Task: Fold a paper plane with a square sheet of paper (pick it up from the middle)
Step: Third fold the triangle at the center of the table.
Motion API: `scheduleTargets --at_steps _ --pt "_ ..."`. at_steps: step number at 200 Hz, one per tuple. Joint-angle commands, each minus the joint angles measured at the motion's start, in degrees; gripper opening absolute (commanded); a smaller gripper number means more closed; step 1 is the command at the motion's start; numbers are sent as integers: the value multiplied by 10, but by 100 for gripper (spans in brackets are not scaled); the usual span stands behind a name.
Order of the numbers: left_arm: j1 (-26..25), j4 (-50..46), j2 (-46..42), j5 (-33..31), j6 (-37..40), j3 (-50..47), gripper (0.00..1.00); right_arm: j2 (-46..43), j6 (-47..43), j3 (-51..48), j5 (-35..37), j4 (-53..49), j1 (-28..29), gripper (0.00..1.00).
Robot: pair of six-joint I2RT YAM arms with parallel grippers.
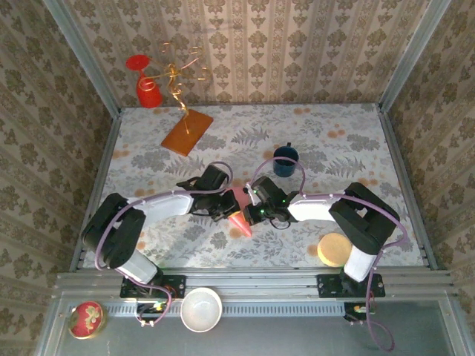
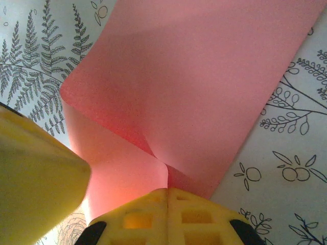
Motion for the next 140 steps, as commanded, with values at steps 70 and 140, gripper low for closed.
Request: scheduleTargets --at_steps 70,140 --pt "-3 -16 -4 -24 -36 -22 7 19 9 10 -2 -23 -2 0" --pt "-3 -20 -5 -32 -40 -34 7 21 9 10 -1 -23 -2 0"
